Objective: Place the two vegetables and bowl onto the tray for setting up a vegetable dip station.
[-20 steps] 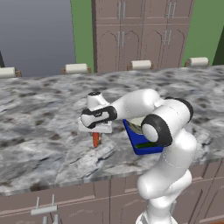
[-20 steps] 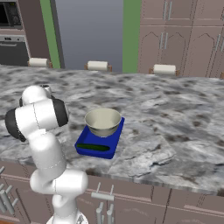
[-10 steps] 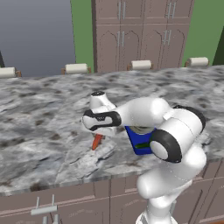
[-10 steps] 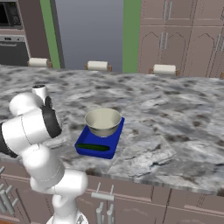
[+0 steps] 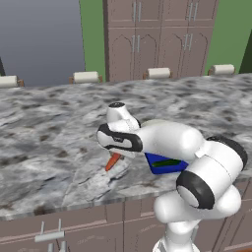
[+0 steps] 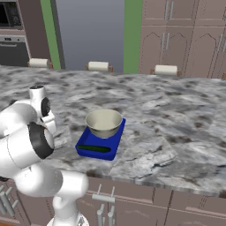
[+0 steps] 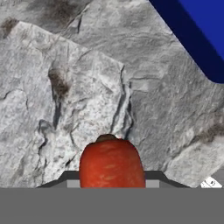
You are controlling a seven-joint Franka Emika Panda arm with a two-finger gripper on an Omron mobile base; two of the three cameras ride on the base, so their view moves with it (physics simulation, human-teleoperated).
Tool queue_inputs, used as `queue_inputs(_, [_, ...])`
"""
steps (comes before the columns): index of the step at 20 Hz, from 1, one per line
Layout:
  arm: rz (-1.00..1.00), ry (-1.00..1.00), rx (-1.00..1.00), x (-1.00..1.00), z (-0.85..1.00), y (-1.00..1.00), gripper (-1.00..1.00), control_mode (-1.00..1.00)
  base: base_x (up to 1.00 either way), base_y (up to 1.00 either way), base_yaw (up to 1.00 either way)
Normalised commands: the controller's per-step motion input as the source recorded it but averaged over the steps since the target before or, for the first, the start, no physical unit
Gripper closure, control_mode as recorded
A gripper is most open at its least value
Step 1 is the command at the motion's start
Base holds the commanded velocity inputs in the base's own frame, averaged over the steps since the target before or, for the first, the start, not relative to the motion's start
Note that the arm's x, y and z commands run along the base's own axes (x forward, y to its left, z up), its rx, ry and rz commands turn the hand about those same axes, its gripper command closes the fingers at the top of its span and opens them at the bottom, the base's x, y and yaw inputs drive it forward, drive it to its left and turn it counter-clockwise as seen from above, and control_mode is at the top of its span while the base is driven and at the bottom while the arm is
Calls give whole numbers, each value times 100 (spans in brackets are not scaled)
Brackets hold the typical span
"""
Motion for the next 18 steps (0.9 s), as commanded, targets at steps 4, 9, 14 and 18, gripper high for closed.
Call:
queue_inputs(4, [-12, 0, 0, -42, 16, -22, 100, -100, 0, 0, 0])
queue_inputs(9, [-15, 0, 0, -35, 13, -29, 100, -100, 0, 0, 0])
queue_inputs(14, [-10, 0, 0, -30, 10, -38, 100, -100, 0, 0, 0])
queue_inputs(18, [-8, 0, 0, -24, 9, -40, 100, -100, 0, 0, 0])
